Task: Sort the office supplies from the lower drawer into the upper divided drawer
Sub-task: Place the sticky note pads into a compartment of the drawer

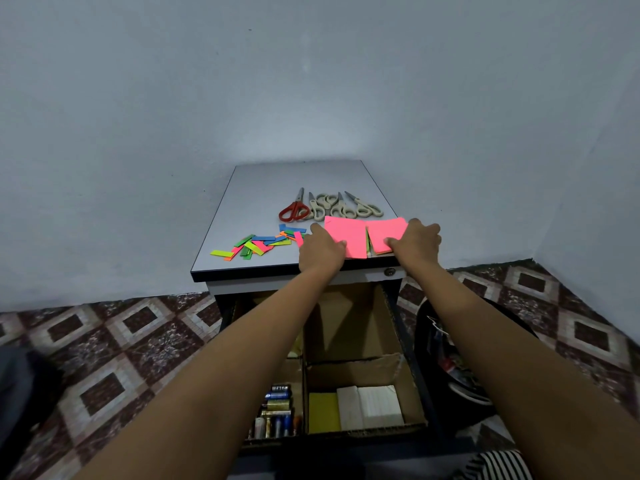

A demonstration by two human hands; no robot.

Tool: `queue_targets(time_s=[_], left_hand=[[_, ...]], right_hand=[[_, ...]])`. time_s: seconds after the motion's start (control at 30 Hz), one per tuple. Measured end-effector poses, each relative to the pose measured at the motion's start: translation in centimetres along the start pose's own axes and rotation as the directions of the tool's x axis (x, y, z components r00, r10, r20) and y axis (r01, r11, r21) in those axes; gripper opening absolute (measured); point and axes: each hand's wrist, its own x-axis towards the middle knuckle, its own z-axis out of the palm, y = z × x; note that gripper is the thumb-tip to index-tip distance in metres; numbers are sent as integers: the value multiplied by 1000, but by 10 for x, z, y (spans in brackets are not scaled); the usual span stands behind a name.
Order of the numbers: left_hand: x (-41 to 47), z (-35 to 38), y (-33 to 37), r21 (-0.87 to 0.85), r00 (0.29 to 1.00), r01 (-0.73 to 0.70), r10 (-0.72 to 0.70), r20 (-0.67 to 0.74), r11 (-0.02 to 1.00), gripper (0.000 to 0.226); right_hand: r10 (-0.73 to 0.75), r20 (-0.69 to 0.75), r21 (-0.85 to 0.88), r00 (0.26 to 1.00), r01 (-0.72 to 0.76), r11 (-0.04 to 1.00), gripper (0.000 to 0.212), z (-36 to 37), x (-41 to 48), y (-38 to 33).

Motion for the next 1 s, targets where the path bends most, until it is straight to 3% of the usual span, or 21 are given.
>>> queue_targets(time_s=[0.17,0.4,0.53,0.73,0.83,1.0], left_hand=[[1,-3,0,-105,997,-72,68,-41,992,37],[-10,-12,6,-469,999,-16,27,18,883,27],[-15,-19,5,-690,990,108,-16,138,716,17],[-23,-39,-6,-774,963,155,80,257,614,15],[-32,-51,-19,-742,900,180,196,389,646,10],[-48,-53,-45,-464,734,93,254,629,881,12]], right_hand=[[-13,23,2,1000,13,1000,58,-2,3,0],[22,-19,287,1000,-16,958,46,-7,4,-5],[91,-33,505,995,-62,861,40,-9,0,-7],[170,-5,738,985,-111,666,37,-13,-10,-6],[149,54,809,987,-131,573,35,-14,-20,5],[15,105,799,994,-94,594,29,-1,-61,31]])
